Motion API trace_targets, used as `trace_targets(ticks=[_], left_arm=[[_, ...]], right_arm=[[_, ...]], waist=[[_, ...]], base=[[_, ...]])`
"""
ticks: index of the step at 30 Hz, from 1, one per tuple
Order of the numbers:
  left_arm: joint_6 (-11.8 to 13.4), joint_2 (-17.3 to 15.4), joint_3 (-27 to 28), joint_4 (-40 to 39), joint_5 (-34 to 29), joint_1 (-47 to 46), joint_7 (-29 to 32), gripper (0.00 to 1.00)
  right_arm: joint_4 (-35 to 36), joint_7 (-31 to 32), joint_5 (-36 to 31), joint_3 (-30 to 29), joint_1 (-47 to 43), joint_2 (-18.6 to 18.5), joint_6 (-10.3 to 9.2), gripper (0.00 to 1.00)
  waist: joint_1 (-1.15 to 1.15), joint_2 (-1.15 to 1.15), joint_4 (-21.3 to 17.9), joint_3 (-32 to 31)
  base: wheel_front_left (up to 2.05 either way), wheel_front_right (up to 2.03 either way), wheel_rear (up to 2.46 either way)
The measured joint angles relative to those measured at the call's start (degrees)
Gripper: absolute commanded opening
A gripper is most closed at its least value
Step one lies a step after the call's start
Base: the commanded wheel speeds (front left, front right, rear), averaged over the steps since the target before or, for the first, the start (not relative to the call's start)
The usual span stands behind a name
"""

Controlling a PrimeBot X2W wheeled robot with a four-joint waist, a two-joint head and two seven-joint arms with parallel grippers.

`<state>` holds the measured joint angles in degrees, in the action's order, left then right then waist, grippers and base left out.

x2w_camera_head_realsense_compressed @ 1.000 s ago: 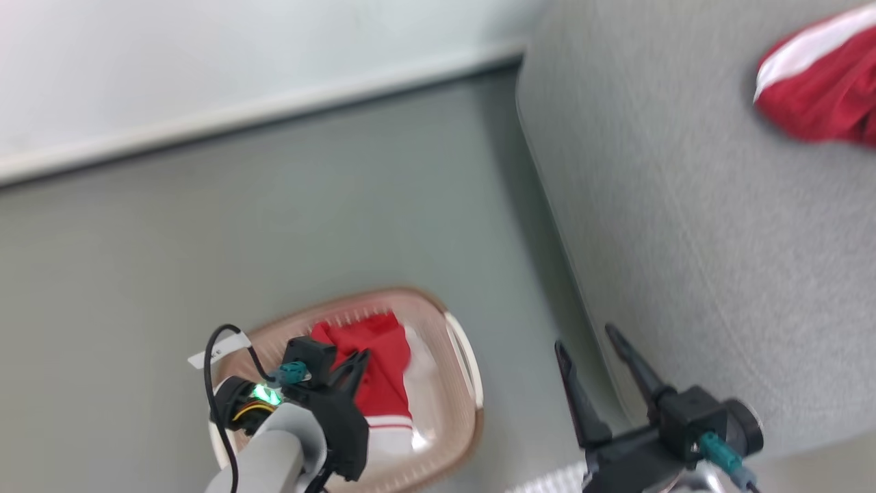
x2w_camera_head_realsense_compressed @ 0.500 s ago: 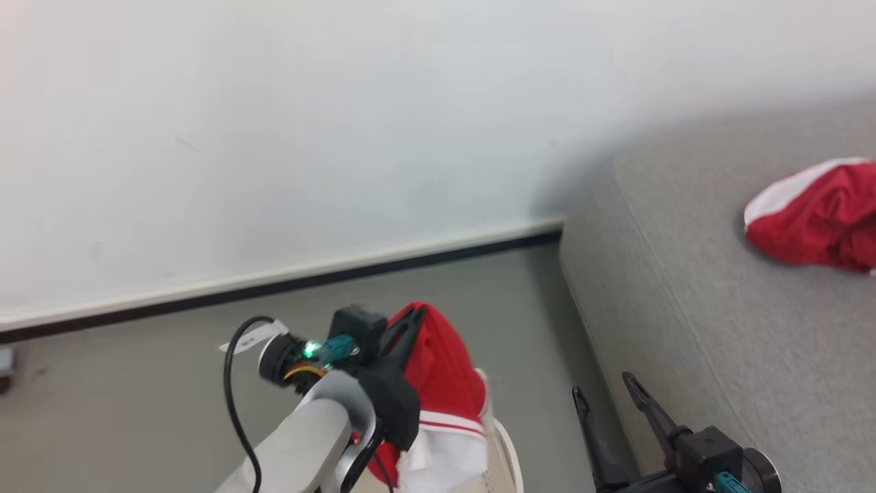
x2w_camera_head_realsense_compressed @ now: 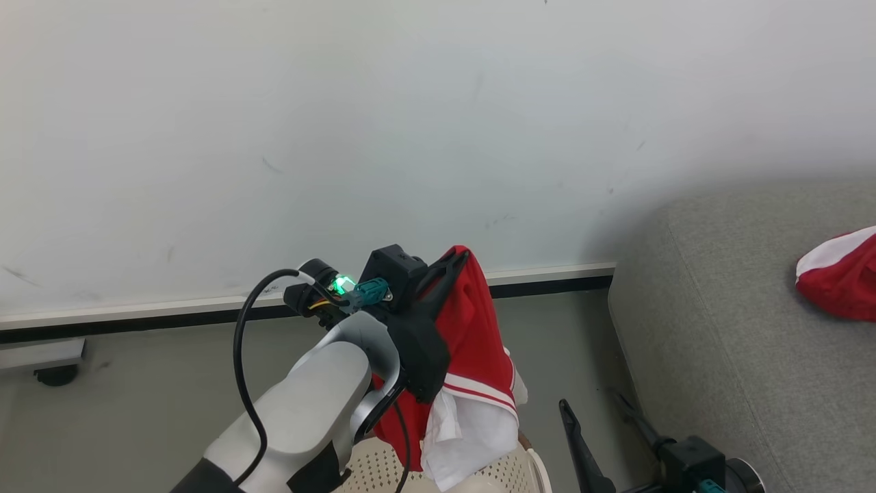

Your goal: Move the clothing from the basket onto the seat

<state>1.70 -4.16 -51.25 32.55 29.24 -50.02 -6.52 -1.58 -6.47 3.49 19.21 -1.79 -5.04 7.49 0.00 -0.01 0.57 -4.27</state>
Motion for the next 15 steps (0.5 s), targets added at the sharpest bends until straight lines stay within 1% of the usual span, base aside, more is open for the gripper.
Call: trace_targets(ticks=[10, 15], left_arm=[[-0.7, 0.2, -0.2, -1.2, 1.0, -0.7, 0.3, 0.00], [-1.7, 0.4, -0.9, -1.3, 1.6, -1.4, 0.3, 0.00]], right_arm=[[-2.6, 1.5, 0.6, 1.4, 1.6, 0.2, 0.00, 1.00], [-4.9, 4.6, 1.2, 2.9, 4.8, -0.4, 0.00, 1.00]], waist=[[0.00, 0.01, 0.4, -0.4], [0.00, 0.01, 0.7, -0.4]], base=[[0.00, 0.00, 0.00], [0.00, 0.00, 0.00]])
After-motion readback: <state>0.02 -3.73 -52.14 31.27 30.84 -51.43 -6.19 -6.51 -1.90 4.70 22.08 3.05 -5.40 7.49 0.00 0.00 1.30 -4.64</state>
